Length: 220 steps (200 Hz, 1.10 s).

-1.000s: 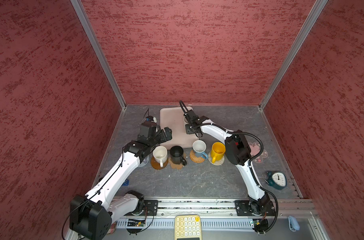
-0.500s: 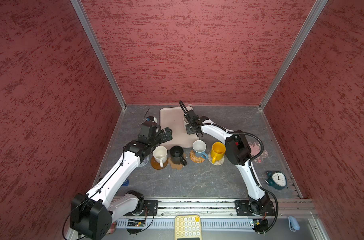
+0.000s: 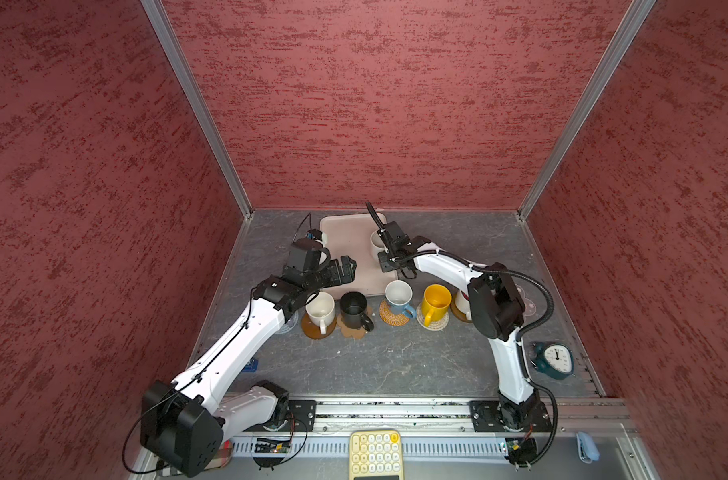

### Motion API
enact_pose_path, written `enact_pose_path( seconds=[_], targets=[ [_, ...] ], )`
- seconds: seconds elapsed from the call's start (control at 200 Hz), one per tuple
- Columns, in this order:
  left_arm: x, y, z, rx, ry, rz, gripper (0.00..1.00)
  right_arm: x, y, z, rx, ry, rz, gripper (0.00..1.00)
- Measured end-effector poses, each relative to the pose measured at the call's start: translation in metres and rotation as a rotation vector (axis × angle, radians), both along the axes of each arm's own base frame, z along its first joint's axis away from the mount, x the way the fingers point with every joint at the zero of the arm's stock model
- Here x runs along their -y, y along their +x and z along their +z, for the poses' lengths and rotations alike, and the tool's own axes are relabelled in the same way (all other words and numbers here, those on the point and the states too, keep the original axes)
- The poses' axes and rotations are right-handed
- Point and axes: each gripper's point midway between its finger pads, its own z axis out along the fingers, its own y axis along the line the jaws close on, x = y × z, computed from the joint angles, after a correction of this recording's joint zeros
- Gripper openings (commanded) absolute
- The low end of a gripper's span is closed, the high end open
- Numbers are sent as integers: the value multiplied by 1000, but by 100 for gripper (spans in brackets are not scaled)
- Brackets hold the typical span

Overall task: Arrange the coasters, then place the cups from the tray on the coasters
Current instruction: 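Lift the speckled mug and carry it toward the pink flower coaster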

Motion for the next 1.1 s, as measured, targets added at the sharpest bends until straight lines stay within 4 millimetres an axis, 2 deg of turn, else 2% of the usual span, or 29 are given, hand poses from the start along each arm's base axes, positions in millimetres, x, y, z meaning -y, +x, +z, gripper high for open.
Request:
enact_pose_path(
  seconds=[0.15, 0.411, 0.581, 0.736, 0.902, 1.102],
  targets=[
    [15, -3, 11, 18, 12, -34, 100, 1, 0, 28, 67, 43, 3, 0],
    [34, -4, 13, 21, 48, -64, 100, 31, -20, 54, 110, 68, -22, 0],
    [48, -3, 13, 23, 65, -90, 100, 67, -40, 64, 128, 66, -69, 0],
    [63, -2, 4, 1, 83, -119, 100, 105, -59, 76, 151, 75, -129, 0],
    [88, 3, -4, -18, 102, -163, 100, 143, -72, 89, 173, 115, -218, 0],
    [125, 12, 1, 3, 114, -216, 100, 198, -85, 100, 190, 158, -359, 0]
  ],
)
